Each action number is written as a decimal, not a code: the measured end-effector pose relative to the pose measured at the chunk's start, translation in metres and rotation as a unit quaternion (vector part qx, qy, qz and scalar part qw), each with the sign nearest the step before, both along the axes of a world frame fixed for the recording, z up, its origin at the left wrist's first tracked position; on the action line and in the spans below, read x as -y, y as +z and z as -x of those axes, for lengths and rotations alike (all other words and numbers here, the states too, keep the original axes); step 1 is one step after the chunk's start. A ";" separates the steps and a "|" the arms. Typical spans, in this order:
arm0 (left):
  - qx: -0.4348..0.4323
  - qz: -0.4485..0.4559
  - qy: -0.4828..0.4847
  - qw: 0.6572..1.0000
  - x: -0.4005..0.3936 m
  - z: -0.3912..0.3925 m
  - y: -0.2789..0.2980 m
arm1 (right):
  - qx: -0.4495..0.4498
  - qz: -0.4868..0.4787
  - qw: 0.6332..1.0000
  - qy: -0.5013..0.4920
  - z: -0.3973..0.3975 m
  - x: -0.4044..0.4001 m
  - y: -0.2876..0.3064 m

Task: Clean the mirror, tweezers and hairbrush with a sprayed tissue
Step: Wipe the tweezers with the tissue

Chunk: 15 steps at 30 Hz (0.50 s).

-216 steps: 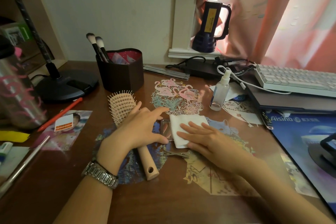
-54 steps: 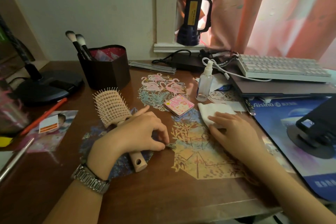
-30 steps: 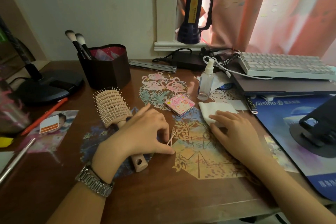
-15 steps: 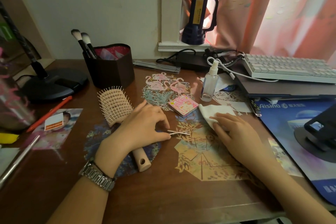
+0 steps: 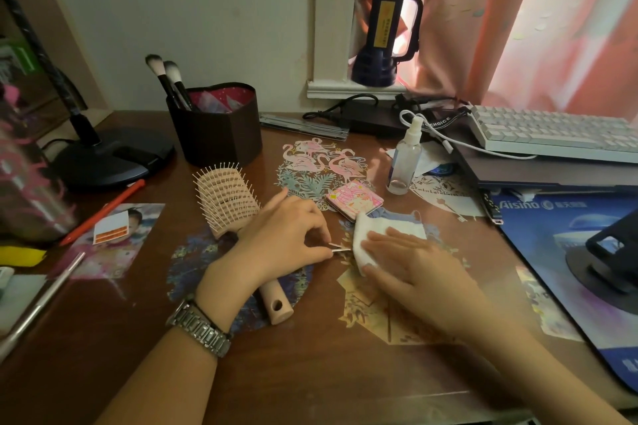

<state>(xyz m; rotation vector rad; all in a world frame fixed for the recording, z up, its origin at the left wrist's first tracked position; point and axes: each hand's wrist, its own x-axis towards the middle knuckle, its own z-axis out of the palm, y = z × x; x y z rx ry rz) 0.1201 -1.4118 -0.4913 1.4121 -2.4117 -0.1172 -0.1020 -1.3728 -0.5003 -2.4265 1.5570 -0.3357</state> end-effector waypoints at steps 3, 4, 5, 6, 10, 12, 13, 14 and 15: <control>-0.007 0.004 -0.003 1.000 0.000 0.000 0.000 | -0.037 0.022 0.999 0.019 -0.005 -0.004 -0.009; -0.009 0.004 -0.005 1.000 0.000 0.000 0.000 | -0.036 0.031 0.999 0.022 -0.006 -0.004 -0.012; -0.010 0.004 -0.005 1.000 0.000 0.000 0.000 | -0.033 0.039 0.998 0.024 -0.006 -0.006 -0.015; -0.011 0.004 -0.005 1.000 0.001 0.000 0.000 | -0.030 0.045 0.998 0.026 -0.007 -0.007 -0.017; -0.018 0.005 -0.010 1.000 0.002 0.000 0.000 | -0.041 0.054 0.997 0.047 -0.017 -0.008 -0.019; -0.015 0.007 -0.011 1.000 0.002 -0.001 0.000 | -0.044 0.053 0.996 0.057 -0.024 -0.007 -0.017; -0.016 0.008 -0.011 1.000 0.002 -0.001 0.000 | -0.041 0.053 0.996 0.059 -0.027 -0.006 -0.016; -0.017 0.009 -0.010 1.000 0.002 -0.001 0.000 | -0.038 0.052 0.996 0.059 -0.028 -0.006 -0.015; -0.017 0.009 -0.009 1.000 0.002 -0.002 0.000 | -0.036 0.050 0.996 0.059 -0.027 -0.006 -0.015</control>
